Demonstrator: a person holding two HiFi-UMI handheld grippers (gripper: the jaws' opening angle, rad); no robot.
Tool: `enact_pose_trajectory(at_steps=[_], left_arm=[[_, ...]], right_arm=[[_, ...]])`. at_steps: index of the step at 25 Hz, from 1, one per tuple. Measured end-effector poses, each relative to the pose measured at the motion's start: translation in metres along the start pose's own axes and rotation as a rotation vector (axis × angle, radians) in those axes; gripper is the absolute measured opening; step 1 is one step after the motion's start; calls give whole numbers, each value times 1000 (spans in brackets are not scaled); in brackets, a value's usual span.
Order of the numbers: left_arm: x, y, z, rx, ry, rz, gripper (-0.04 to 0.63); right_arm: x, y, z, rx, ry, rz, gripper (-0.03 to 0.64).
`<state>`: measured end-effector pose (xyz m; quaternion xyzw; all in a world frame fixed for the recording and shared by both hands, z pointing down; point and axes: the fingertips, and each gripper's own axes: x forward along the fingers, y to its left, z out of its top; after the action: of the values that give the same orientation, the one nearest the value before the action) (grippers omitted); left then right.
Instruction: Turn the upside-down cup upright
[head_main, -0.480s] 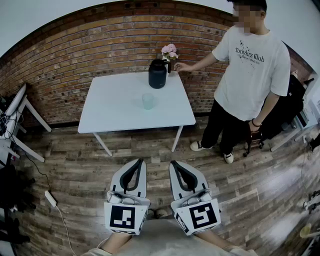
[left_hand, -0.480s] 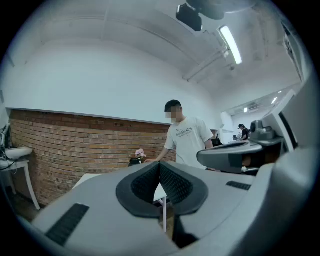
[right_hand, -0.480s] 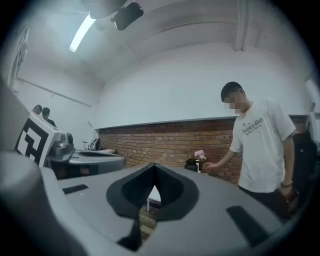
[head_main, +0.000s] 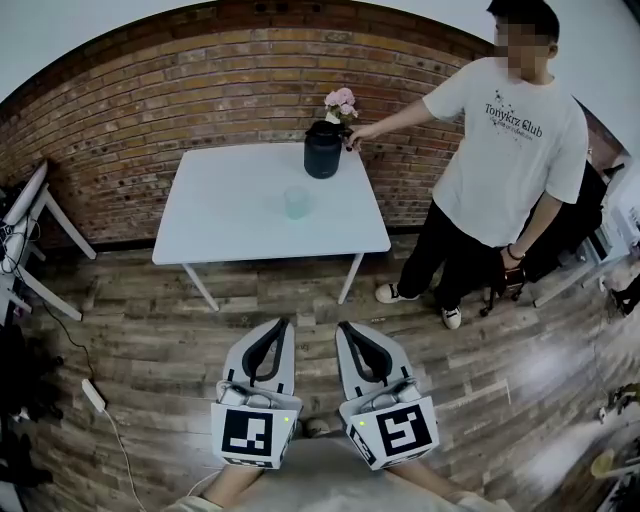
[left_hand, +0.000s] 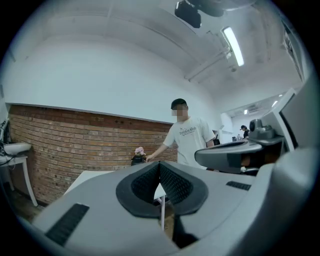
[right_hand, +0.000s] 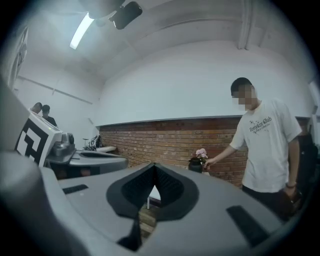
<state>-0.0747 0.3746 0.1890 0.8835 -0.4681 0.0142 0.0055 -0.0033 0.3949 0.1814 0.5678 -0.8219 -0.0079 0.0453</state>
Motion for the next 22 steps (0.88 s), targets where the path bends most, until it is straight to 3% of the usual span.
enact_pose_trajectory(at_steps=[11,22], left_arm=[[8,10,-9,-27,18,-38,9],[2,52,-24,-29,20,7,9]], right_arm=[[12,-3,-3,26,5,-48,7],[26,-10,-18,69,20,-103,8]])
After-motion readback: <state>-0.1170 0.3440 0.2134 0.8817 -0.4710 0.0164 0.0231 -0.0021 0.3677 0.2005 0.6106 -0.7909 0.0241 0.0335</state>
